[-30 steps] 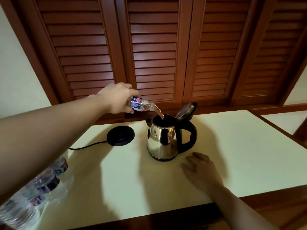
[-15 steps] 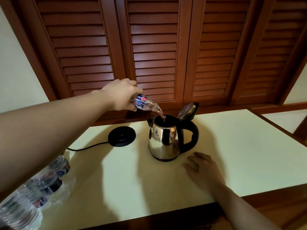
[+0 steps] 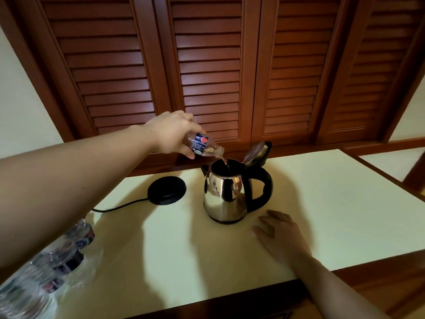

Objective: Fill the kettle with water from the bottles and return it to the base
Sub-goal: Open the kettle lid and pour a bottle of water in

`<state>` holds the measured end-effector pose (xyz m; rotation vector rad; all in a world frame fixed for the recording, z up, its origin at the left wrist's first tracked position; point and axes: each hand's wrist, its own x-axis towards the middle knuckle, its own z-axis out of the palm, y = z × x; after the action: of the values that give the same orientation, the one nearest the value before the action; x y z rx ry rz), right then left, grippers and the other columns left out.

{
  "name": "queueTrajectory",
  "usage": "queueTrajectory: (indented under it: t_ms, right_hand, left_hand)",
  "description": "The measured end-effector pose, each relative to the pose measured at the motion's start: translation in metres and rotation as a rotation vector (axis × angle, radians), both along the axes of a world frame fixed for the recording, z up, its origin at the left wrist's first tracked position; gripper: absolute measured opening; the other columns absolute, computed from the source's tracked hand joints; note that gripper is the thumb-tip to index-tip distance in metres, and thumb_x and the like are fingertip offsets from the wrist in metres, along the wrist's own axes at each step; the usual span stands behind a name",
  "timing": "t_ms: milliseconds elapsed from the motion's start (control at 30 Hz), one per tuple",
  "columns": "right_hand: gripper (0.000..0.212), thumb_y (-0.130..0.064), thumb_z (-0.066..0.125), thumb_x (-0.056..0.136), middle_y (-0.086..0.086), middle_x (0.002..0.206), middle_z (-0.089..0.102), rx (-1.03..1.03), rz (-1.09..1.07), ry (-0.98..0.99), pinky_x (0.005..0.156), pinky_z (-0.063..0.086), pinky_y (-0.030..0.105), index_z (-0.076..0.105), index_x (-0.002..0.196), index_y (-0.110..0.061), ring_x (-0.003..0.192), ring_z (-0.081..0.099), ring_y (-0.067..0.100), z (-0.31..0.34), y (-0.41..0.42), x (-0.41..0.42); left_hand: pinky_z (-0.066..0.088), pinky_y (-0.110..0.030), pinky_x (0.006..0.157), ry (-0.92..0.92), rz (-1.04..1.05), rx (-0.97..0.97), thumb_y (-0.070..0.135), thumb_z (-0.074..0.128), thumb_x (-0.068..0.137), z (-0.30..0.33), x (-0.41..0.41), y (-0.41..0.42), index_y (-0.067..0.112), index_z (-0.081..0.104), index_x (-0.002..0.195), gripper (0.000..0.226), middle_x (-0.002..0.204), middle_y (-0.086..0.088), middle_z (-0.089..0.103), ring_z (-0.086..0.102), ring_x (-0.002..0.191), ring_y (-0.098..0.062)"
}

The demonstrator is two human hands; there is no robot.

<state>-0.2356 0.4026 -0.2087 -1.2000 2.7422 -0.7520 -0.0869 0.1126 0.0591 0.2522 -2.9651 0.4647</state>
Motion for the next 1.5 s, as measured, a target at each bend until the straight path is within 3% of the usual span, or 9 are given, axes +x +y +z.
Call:
queueTrajectory:
  t_ms: [267, 433, 600, 767, 900, 1167, 1267, 1367, 1500]
  right_hand:
    - [0.042, -0.054, 0.051, 0.101, -0.009, 0.149, 0.052, -0.041, 0.009, -0.019, 0.119, 0.023, 0.029, 0.066, 0.133, -0.033, 0.146, 0.032, 0.012, 0.008, 0.002, 0.005]
    - [0.068, -0.082, 0.039, 0.082, -0.01, 0.148, 0.049, -0.008, 0.031, -0.03, 0.118, 0.028, 0.032, 0.063, 0.131, -0.041, 0.143, 0.034, 0.014, 0.006, 0.003, 0.005]
    - [0.052, -0.075, 0.06, 0.082, -0.014, 0.139, 0.051, 0.008, 0.045, 0.008, 0.112, 0.029, 0.032, 0.069, 0.122, -0.043, 0.138, 0.037, 0.014, 0.003, -0.001, 0.003]
    - [0.032, -0.058, 0.065, 0.09, -0.015, 0.108, 0.05, -0.02, 0.062, 0.036, 0.093, 0.038, 0.03, 0.071, 0.11, -0.035, 0.112, 0.048, 0.012, 0.013, -0.006, 0.005]
    - [0.014, -0.036, 0.071, 0.093, -0.017, 0.092, 0.053, -0.262, 0.081, -0.064, 0.075, 0.039, 0.013, 0.072, 0.104, -0.028, 0.086, 0.056, 0.0, 0.041, -0.008, 0.018]
    - [0.021, -0.019, 0.077, 0.09, -0.005, 0.091, 0.069, -0.613, 0.117, -0.187, 0.07, 0.045, 0.01, 0.069, 0.097, -0.037, 0.084, 0.063, 0.009, 0.113, -0.01, 0.057]
    - [0.021, -0.016, 0.076, 0.091, -0.005, 0.093, 0.072, -0.626, 0.144, -0.208, 0.068, 0.047, 0.012, 0.071, 0.099, -0.035, 0.082, 0.065, 0.011, 0.128, -0.011, 0.066]
    - [0.028, -0.017, 0.076, 0.091, -0.003, 0.096, 0.073, -0.591, 0.189, -0.229, 0.075, 0.056, 0.031, 0.073, 0.105, -0.041, 0.085, 0.069, 0.02, 0.128, -0.008, 0.07]
    - [0.028, -0.017, 0.079, 0.089, 0.0, 0.098, 0.069, -0.594, 0.191, -0.263, 0.073, 0.053, 0.031, 0.077, 0.115, -0.027, 0.086, 0.067, 0.02, 0.124, 0.002, 0.071]
  left_hand:
    - [0.045, -0.04, 0.089, -0.058, -0.059, -0.123, 0.06, 0.081, 0.076, 0.007, -0.01, -0.001, 0.04, 0.053, 0.145, 0.077, 0.115, 0.001, 0.054, 0.051, 0.113, -0.023]
    - [0.047, -0.043, 0.096, -0.146, -0.055, -0.231, 0.063, 0.077, 0.08, 0.016, -0.019, 0.005, 0.038, 0.048, 0.15, 0.08, 0.123, 0.0, 0.053, 0.05, 0.121, -0.025]
    - [0.046, -0.042, 0.094, -0.112, -0.079, -0.296, 0.065, 0.073, 0.082, 0.016, -0.019, 0.008, 0.038, 0.047, 0.15, 0.078, 0.123, 0.0, 0.053, 0.051, 0.119, -0.024]
    - [0.045, -0.044, 0.096, 0.045, 0.062, -0.008, 0.065, 0.075, 0.08, -0.009, -0.001, 0.008, 0.037, 0.052, 0.141, 0.07, 0.117, 0.004, 0.054, 0.055, 0.118, -0.024]
    - [0.05, -0.038, 0.085, 0.238, 0.122, 0.37, 0.057, 0.082, 0.077, -0.052, 0.021, 0.012, 0.039, 0.057, 0.134, 0.065, 0.105, 0.011, 0.05, 0.056, 0.101, -0.017]
    - [0.04, -0.016, 0.076, 0.436, -0.034, 0.657, 0.045, 0.09, 0.075, -0.129, 0.056, 0.041, 0.036, 0.065, 0.133, 0.064, 0.106, 0.009, 0.057, 0.055, 0.093, -0.006]
    - [0.045, -0.023, 0.082, 0.41, -0.068, 0.726, 0.046, 0.088, 0.077, -0.143, 0.059, 0.051, 0.043, 0.063, 0.133, 0.062, 0.108, 0.014, 0.058, 0.057, 0.097, -0.005]
    - [0.049, -0.027, 0.086, 0.385, -0.098, 0.769, 0.045, 0.089, 0.076, -0.146, 0.059, 0.057, 0.049, 0.06, 0.132, 0.064, 0.109, 0.015, 0.059, 0.058, 0.099, -0.003]
    - [0.041, -0.016, 0.084, 0.345, -0.138, 0.751, 0.048, 0.087, 0.076, -0.146, 0.054, 0.066, 0.052, 0.057, 0.132, 0.064, 0.11, 0.019, 0.055, 0.052, 0.098, 0.002]
